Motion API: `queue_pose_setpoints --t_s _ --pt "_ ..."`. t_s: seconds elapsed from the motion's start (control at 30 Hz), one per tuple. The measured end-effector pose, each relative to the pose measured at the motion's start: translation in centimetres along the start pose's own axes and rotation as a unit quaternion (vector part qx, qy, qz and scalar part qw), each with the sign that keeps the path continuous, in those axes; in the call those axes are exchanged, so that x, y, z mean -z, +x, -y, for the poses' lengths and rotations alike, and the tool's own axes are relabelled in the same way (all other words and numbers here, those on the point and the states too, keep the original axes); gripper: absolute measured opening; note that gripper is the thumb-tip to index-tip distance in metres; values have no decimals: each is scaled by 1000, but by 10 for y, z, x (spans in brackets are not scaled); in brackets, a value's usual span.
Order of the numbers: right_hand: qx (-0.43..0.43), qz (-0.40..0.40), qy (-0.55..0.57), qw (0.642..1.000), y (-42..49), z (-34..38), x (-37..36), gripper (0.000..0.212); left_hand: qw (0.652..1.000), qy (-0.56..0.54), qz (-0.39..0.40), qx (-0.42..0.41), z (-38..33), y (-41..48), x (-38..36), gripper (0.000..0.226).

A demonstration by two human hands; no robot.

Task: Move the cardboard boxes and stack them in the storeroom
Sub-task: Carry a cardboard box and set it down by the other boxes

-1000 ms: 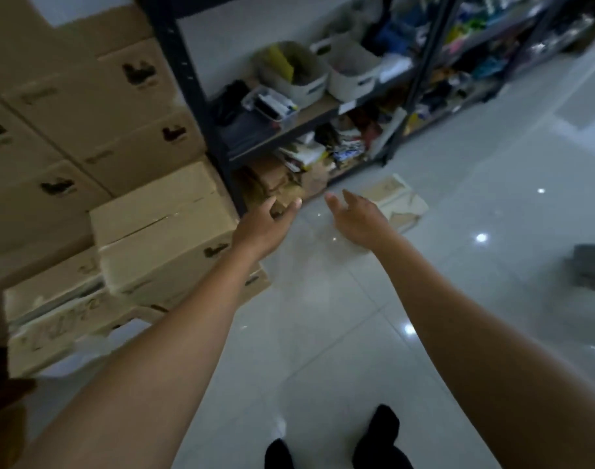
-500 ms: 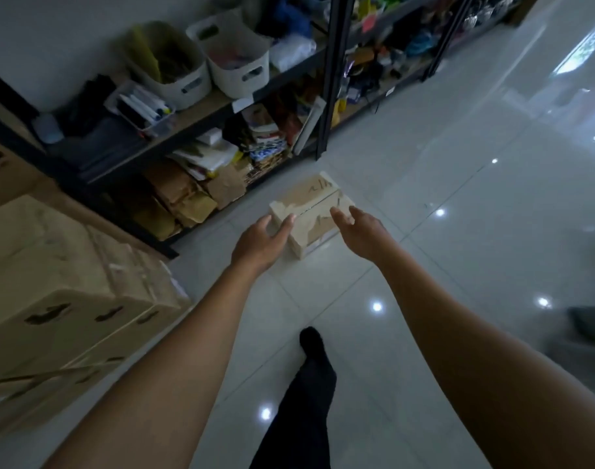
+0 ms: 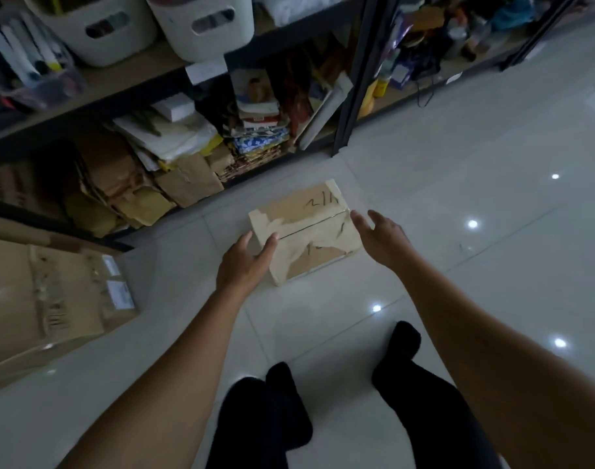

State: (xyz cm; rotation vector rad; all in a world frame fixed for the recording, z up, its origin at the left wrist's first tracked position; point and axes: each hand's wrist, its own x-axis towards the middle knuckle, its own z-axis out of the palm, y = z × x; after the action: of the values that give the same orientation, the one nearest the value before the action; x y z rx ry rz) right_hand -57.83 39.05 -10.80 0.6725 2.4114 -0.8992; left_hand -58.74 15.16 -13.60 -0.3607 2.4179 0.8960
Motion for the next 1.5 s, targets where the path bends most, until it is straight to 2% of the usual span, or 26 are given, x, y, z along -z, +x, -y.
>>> queue_pose_setpoints --t_s 0.23,0.43,0.6,0.73,0.87,1.0,1.33,1.5 --pt "42 46 -65 996 169 -62 -59 71 994 -56 -59 80 27 125 -114 84" --pt "19 6 -8 1000 289 -110 -128 75 971 -117 -128 165 71 224 -197 103" --pt "41 5 47 998 333 -132 -161 64 947 -165 -197 192 101 258 -221 92" --pt "42 -11 63 997 337 -138 -168 59 943 -185 -200 192 107 262 -219 82" --pt "57 -27 82 995 321 -119 -149 59 944 -178 -216 177 92 242 -199 83" --pt "80 -47 77 993 271 -75 -98 60 941 -179 -241 158 54 191 -141 81" --pt "161 16 30 986 32 82 87 60 903 -267 -301 150 -51 -63 61 85" --pt "217 51 0 975 -66 126 149 61 878 -267 -353 185 -84 -180 109 83"
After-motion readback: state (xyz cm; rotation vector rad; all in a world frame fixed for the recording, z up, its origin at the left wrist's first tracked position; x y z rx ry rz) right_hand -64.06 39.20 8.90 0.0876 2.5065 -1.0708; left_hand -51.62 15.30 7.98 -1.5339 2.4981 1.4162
